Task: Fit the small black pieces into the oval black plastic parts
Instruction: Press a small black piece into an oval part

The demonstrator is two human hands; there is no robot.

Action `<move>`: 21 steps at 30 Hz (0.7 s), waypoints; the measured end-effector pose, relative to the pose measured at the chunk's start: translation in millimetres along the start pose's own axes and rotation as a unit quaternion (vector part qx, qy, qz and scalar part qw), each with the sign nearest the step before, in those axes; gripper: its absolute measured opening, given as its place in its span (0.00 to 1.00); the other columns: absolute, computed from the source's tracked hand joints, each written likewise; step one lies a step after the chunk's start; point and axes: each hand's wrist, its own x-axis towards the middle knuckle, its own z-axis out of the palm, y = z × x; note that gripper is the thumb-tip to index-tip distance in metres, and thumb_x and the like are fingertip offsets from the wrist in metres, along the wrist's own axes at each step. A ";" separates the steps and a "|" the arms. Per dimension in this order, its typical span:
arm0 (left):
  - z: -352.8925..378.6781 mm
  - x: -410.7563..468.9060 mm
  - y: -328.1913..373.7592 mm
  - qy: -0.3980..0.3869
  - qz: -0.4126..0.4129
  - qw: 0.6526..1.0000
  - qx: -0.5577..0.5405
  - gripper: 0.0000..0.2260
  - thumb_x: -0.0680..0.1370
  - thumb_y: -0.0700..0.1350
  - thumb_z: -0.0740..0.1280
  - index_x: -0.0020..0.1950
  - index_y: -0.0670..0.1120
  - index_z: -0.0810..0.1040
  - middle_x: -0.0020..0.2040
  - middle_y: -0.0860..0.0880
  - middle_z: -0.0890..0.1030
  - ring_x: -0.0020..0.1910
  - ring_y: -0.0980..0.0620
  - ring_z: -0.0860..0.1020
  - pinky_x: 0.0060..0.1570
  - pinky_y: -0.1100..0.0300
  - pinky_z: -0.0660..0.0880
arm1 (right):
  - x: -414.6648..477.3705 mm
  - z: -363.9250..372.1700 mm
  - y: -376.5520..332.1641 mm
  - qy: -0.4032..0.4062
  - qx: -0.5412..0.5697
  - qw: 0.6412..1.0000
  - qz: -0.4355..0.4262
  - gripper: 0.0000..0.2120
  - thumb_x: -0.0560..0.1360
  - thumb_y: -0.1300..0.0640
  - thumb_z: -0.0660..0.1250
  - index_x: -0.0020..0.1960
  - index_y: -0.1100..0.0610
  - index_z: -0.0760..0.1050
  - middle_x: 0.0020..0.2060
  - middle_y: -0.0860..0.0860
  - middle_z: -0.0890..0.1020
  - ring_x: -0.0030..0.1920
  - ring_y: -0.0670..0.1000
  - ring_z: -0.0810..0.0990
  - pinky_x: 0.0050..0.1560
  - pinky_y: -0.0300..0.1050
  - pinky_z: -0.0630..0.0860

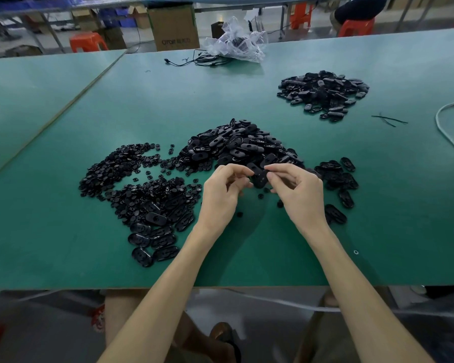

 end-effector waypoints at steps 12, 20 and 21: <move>-0.9 2.0 0.1 0.002 -0.014 1.000 -0.011 0.12 0.82 0.36 0.68 0.47 0.53 0.81 0.52 0.48 0.79 0.45 0.52 0.83 0.45 0.64 0.75 | 0.7 0.4 -0.1 -0.009 0.019 1.000 -0.002 0.06 0.79 0.62 0.74 0.54 0.56 0.86 0.40 0.46 0.88 0.38 0.46 0.86 0.40 0.36 0.81; 1.5 1.8 -3.4 -0.028 -0.017 0.999 -0.029 0.08 0.81 0.37 0.70 0.52 0.51 0.82 0.45 0.51 0.84 0.39 0.52 0.82 0.44 0.62 0.76 | 0.1 -1.5 -1.2 -0.011 0.023 1.000 -0.008 0.06 0.79 0.63 0.72 0.54 0.55 0.84 0.39 0.45 0.88 0.38 0.45 0.86 0.39 0.36 0.80; 1.6 1.8 -3.7 -0.030 -0.018 0.999 -0.035 0.08 0.81 0.37 0.71 0.52 0.51 0.82 0.44 0.51 0.84 0.39 0.51 0.82 0.44 0.62 0.77 | 0.0 -1.6 -1.4 -0.009 0.022 1.000 -0.009 0.06 0.79 0.63 0.72 0.54 0.55 0.84 0.39 0.46 0.87 0.38 0.46 0.85 0.39 0.37 0.80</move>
